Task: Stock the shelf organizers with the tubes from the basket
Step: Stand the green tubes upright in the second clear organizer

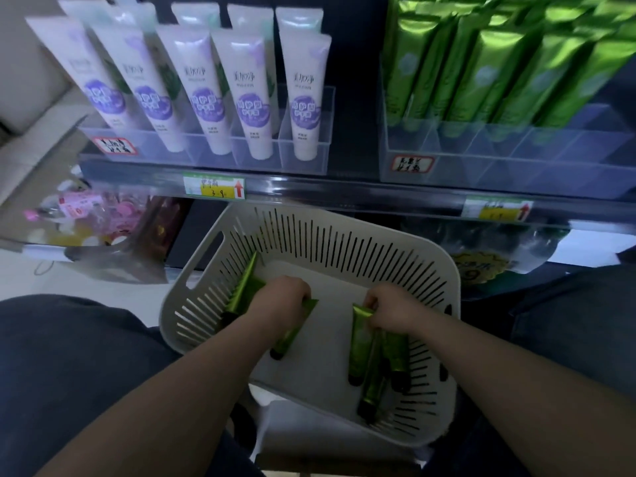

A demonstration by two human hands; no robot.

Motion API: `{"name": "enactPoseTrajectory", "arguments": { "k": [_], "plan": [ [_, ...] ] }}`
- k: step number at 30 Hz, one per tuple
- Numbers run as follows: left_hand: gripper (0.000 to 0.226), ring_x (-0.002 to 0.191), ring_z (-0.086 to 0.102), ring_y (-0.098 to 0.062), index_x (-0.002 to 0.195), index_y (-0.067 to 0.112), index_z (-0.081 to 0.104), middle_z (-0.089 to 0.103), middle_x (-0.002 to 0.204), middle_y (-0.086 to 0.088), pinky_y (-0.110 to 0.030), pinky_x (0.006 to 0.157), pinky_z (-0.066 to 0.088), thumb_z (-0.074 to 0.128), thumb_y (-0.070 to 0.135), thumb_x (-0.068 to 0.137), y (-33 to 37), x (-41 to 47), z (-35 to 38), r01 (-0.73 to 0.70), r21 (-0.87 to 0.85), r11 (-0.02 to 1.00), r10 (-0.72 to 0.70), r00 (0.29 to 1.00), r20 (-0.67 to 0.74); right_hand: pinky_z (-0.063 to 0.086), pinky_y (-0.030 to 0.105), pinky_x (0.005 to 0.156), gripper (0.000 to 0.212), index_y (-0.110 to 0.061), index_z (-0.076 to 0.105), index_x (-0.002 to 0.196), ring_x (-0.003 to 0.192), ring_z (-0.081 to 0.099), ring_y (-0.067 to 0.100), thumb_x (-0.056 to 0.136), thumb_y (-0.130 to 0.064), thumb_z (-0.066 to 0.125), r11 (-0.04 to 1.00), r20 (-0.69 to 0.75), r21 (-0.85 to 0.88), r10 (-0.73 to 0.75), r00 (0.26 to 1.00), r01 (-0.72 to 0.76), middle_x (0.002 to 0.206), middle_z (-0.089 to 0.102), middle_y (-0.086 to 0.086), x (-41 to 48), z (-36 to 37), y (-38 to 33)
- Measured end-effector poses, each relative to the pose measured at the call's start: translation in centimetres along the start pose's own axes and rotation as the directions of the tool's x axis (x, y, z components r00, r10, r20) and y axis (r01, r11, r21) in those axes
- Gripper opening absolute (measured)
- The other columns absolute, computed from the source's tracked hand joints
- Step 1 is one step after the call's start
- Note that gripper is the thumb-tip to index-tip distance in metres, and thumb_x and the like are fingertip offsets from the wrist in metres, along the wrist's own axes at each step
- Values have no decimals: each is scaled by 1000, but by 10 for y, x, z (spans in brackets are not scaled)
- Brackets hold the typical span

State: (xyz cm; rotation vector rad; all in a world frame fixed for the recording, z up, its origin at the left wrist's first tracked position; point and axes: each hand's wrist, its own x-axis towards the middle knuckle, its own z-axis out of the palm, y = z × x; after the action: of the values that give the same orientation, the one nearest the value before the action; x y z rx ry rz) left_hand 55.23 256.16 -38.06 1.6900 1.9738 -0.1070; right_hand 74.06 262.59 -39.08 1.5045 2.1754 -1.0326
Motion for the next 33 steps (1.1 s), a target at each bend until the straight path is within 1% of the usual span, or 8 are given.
{"name": "enactPoseTrajectory", "arguments": {
  "k": [6, 13, 17, 20, 23, 25, 28, 33],
  "plan": [
    [30, 97, 60, -20, 113, 20, 64, 64, 106, -2, -31, 84, 51, 53, 6, 88, 18, -17, -14, -40, -112, 993, 25, 990, -135, 40, 18, 57, 21, -20, 65, 92, 77, 53, 7, 74, -13, 74, 990, -146, 130, -32, 989, 51, 87, 58, -6, -23, -19, 1],
    [23, 87, 58, -11, 107, 22, 66, 67, 100, 2, -20, 73, 42, 56, 14, 87, 41, -35, -32, -136, -170, 976, 77, 945, -317, 42, 20, 53, 17, -26, 63, 81, 70, 56, 7, 74, -17, 76, 968, -308, 214, -60, 950, 131, 79, 61, -8, -48, -46, -5],
    [23, 91, 61, -14, 106, 23, 66, 67, 101, 3, -22, 74, 45, 56, 16, 87, 54, -39, -48, -176, -145, 974, 111, 923, -369, 49, 23, 70, 14, -25, 67, 82, 81, 60, 8, 73, -18, 76, 953, -399, 228, -94, 912, 198, 84, 65, -8, -65, -68, -7],
    [22, 92, 60, -13, 105, 22, 66, 66, 100, 3, -23, 77, 45, 56, 16, 86, 68, -41, -62, -252, -117, 961, 182, 890, -418, 43, 17, 64, 15, -25, 66, 82, 81, 58, 5, 75, -16, 75, 928, -438, 266, -125, 890, 261, 83, 63, -10, -78, -84, -6],
    [18, 85, 57, -10, 99, 25, 66, 62, 90, 8, -18, 70, 38, 57, 18, 85, 85, -43, -78, -307, -94, 947, 229, 851, -472, 41, 11, 59, 15, -28, 64, 79, 75, 56, -1, 77, -16, 73, 915, -484, 252, -162, 860, 315, 78, 61, -14, -91, -99, -5],
    [14, 81, 57, -8, 95, 27, 65, 58, 84, 12, -18, 66, 36, 57, 20, 86, 98, -44, -89, -337, -79, 938, 255, 826, -502, 41, 13, 59, 16, -31, 63, 76, 74, 56, 0, 77, -17, 72, 913, -510, 238, -174, 842, 332, 77, 61, -15, -99, -110, -4],
    [14, 85, 57, -11, 97, 25, 65, 64, 93, 7, -22, 70, 37, 57, 20, 87, 117, -45, -106, -376, -29, 926, 307, 795, -523, 39, 15, 55, 22, -35, 60, 70, 70, 55, -2, 76, -18, 72, 910, -553, 222, -177, 814, 349, 74, 61, -16, -110, -130, 0],
    [11, 83, 56, -15, 95, 20, 65, 63, 92, 1, -26, 68, 40, 57, 17, 87, 151, -45, -133, -424, 42, 904, 375, 745, -552, 42, 19, 54, 26, -31, 59, 65, 64, 58, 3, 76, -12, 72, 884, -595, 259, -171, 786, 389, 67, 62, -11, -130, -162, 13]
  ]
}}
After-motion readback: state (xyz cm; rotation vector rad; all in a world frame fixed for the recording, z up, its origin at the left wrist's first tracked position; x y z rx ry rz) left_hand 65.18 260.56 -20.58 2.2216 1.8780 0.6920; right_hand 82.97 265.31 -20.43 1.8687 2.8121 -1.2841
